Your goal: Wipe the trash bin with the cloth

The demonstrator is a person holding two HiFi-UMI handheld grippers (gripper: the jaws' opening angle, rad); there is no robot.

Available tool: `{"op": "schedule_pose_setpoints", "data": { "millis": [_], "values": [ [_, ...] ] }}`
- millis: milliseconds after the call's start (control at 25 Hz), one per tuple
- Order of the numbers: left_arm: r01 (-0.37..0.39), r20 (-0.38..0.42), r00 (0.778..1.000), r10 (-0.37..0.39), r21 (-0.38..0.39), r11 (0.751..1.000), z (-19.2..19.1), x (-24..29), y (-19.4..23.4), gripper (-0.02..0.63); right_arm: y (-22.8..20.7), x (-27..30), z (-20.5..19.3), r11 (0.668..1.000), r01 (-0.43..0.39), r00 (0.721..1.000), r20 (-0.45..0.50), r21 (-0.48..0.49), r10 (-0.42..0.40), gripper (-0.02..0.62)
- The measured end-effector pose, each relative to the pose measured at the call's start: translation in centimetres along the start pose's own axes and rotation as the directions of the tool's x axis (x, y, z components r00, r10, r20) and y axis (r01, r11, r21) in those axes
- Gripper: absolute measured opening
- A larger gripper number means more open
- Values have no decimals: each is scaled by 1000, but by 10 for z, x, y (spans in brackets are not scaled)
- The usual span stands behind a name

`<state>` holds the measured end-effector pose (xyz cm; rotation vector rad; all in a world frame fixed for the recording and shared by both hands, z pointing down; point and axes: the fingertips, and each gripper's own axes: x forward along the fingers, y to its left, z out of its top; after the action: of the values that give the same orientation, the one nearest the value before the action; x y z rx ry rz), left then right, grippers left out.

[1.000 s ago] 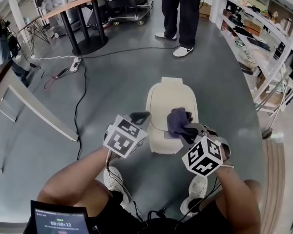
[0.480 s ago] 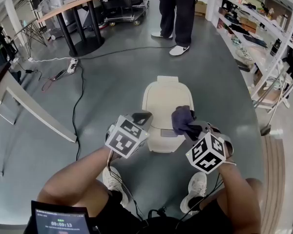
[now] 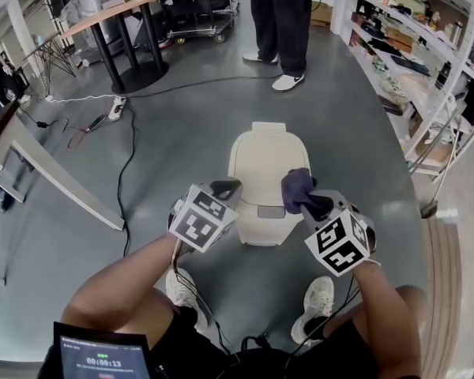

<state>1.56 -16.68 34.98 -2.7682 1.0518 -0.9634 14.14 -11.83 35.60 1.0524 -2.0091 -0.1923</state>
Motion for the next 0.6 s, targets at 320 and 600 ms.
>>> {"op": "schedule_pose_setpoints", "data": {
  "millis": [320,600],
  "values": [
    [-3,99,995,27,-231,973,22,-28,-5,2,-6,-41,38,973,36,956,275,227,-99,64],
    [-79,183,974,136,-291,954,21,-86,4,2,43,-72,93,919,-141,902,431,369,-34,64]
  ]
}}
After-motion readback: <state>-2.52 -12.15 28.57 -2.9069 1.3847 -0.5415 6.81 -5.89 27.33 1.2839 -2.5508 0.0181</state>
